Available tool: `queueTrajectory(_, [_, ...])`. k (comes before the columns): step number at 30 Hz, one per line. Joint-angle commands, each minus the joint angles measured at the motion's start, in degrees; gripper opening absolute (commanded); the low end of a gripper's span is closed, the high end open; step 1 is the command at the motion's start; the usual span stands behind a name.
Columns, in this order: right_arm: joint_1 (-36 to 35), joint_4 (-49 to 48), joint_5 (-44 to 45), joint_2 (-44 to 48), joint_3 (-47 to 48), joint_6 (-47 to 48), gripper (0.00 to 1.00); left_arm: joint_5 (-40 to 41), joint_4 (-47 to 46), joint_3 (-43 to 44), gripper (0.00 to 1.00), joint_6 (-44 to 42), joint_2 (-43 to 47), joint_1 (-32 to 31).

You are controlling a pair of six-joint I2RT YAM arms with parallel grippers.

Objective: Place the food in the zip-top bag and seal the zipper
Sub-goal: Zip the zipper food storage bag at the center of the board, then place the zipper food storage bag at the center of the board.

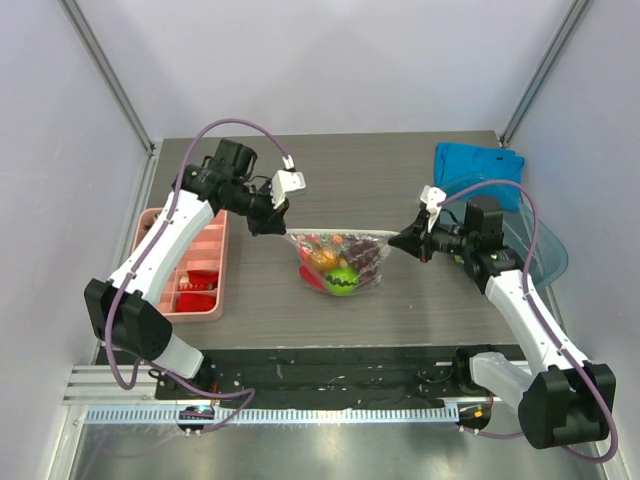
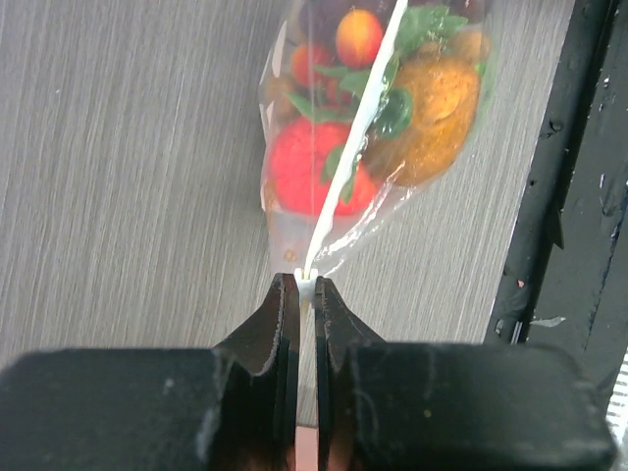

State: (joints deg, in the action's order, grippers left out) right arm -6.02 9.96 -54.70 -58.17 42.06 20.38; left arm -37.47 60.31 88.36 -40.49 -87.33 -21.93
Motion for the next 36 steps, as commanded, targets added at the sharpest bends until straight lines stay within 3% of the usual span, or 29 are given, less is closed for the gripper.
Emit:
queueTrajectory(1, [0.7,-1.2,0.5,-0.2,0.8,1.0,0.01,0.7,1.0,-0.5,0.01,-1.7,4.1,1.0])
queueTrajectory(3, [0.8,-1.1,-0.2,-0.5,1.2,0.9,0.01,0.6,0.0,-0.4,0.05,-1.0,4.5,0.9])
queueTrajectory(7, [0.7,-1.0,-1.8,-0.9,1.8,0.9,0.01,0.4,-0.9,2.8,0.39,3.3,3.2,-0.2])
queueTrajectory(10, [0.7,-0.8,-2.4,-1.3,2.2,0.8,0.01,0.7,-1.3,6.8,0.5,5.4,1.3,-2.7])
queueTrajectory(24, [0.4,-0.3,-3.6,-0.3,2.3,1.4,0.01,1.7,-8.0,11.6,0.58,10.4,-8.5,-15.1])
queueTrajectory(29, [0.5,0.2,-3.4,0.3,2.5,1.8,0.01,0.5,-7.5,11.6,0.51,10.1,-11.1,-16.4])
queueTrajectory(33, [0.4,0.4,-3.4,0.3,2.4,1.7,0.01,0.7,-5.9,12.5,0.01,9.2,-12.0,-16.4])
queueTrajectory(36, [0.5,0.0,-2.6,-0.7,2.8,0.5,0.01,0.8,-6.3,14.1,0.0,9.6,-13.0,-15.4])
